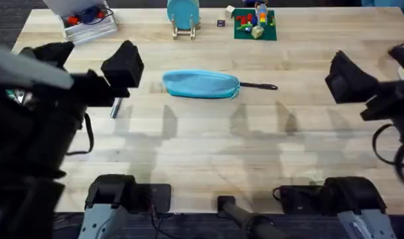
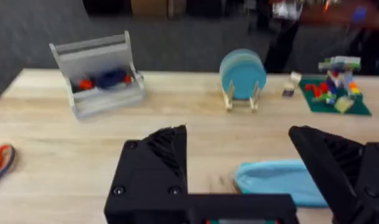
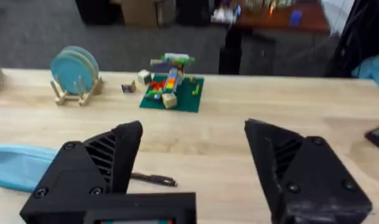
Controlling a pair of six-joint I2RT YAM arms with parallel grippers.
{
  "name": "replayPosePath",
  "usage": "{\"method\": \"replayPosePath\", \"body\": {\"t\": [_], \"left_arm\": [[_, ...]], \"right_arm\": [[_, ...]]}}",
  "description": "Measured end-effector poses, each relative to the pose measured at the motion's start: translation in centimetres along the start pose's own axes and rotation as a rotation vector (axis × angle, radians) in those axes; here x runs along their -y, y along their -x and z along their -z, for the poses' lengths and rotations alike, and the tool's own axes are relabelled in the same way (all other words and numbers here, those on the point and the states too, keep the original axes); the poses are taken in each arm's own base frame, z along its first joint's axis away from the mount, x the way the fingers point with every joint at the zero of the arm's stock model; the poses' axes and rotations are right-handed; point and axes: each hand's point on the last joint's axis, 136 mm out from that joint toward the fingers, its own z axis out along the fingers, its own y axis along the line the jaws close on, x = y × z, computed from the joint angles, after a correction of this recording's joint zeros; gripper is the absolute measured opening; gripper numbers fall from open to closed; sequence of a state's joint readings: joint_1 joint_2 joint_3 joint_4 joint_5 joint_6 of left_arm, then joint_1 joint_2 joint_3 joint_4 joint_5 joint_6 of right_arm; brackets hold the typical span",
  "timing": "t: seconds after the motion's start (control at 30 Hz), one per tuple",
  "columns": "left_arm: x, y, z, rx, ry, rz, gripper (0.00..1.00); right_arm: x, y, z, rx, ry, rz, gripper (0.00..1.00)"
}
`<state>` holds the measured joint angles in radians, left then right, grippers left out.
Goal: Unzip the bag, pick up the pens from the table one at a time and place them inside, then zip the bag closed.
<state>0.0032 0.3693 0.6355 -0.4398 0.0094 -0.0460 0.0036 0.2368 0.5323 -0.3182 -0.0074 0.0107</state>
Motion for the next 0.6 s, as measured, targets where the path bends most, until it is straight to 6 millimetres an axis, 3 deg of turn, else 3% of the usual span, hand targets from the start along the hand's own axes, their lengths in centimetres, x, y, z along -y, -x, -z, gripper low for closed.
{"method": "replayPosePath", "body": {"t": [0.33,0.43,0.47,0.5,0.6], "left_arm": [[0.7,-0.8,-2.2,-0.303,-0.032,0.01,0.993],[0.8,-1.1,-2.9,-0.386,-0.032,0.014,0.993],[0.7,-2.8,-5.2,-0.605,-0.022,0.021,0.993],[0.6,-4.5,-6.6,-0.678,-0.018,0.024,0.993],[0.6,-5.3,-7.2,-0.709,-0.016,0.024,0.992]], "right_arm": [[-1.0,-0.3,-3.2,-0.264,0.06,-0.025,0.996],[-1.1,-1.4,-4.2,-0.374,0.071,-0.038,0.996],[-1.2,-4.0,-7.0,-0.632,0.079,-0.063,0.995],[-1.2,-5.1,-8.1,-0.694,0.077,-0.068,0.996],[-1.2,-5.7,-8.4,-0.718,0.076,-0.07,0.997]]}}
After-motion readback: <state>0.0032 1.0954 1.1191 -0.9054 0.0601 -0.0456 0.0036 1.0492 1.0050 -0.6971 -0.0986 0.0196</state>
